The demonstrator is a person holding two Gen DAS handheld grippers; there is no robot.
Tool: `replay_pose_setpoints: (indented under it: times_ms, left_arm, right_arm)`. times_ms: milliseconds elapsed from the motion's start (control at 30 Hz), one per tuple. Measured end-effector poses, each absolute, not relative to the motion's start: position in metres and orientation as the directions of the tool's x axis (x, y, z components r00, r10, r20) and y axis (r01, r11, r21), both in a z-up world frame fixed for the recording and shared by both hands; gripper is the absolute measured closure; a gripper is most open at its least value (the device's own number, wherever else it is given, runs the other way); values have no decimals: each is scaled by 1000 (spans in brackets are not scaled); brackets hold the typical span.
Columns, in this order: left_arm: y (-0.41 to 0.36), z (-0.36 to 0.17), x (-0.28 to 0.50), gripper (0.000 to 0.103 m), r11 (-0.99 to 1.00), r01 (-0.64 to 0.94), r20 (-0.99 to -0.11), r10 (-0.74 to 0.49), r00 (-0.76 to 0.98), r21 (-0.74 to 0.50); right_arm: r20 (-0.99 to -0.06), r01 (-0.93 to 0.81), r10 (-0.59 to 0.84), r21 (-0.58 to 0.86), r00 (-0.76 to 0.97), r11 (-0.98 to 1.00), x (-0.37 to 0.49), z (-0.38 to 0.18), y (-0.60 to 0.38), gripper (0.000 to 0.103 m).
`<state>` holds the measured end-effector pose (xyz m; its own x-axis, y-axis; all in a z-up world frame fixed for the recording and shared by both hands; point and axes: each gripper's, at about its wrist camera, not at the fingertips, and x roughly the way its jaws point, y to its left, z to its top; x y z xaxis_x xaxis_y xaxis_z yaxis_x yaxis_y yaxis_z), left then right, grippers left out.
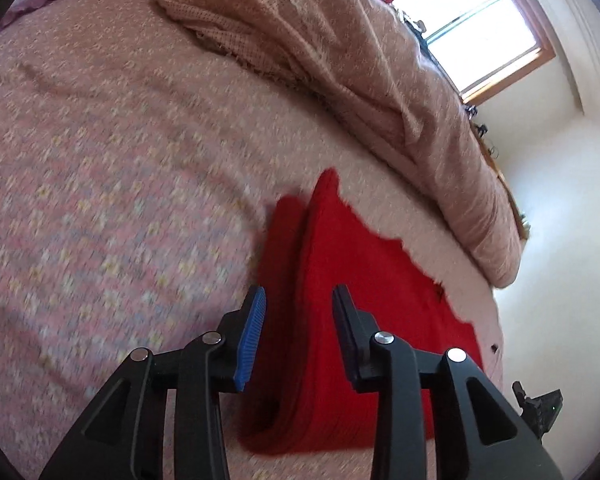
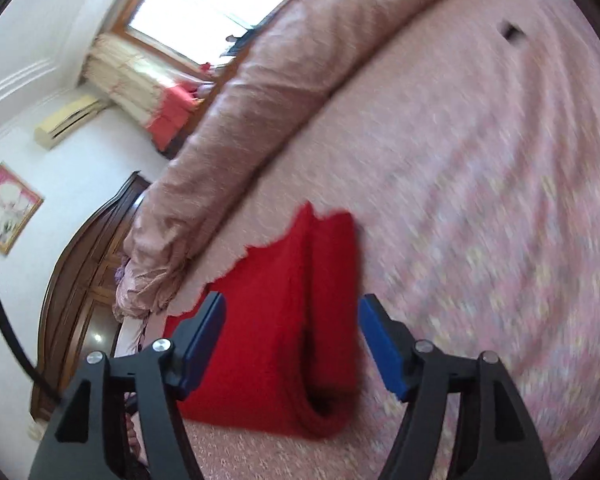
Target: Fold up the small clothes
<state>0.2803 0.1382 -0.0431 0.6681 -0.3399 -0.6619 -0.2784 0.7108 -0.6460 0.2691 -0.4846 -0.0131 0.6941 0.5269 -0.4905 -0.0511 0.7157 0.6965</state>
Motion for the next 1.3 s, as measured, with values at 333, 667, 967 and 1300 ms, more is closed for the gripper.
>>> replay_pose_setpoints:
  times_ms: [333, 667, 967, 1300]
  left_arm:
    - [110, -55, 338, 72, 822, -226, -728, -293, 620, -523]
    - [96, -56, 352, 93, 871, -181, -742, -259, 618, -456]
    - [90, -40, 348, 102, 884, -122, -688, -258, 678, -451]
    - [104, -26, 351, 101, 877, -129, -632, -224, 741, -462]
  right_arm:
    - [-647, -234, 432, 373, 629, 898, 346, -21, -414, 33]
    - [-652, -227, 443, 392, 615, 892, 375, -28, -416, 50]
    - [-659, -234, 390, 315, 643, 920, 368, -23, -407, 89]
    - [-491, -244, 333, 238, 805, 940, 361, 16, -406, 90]
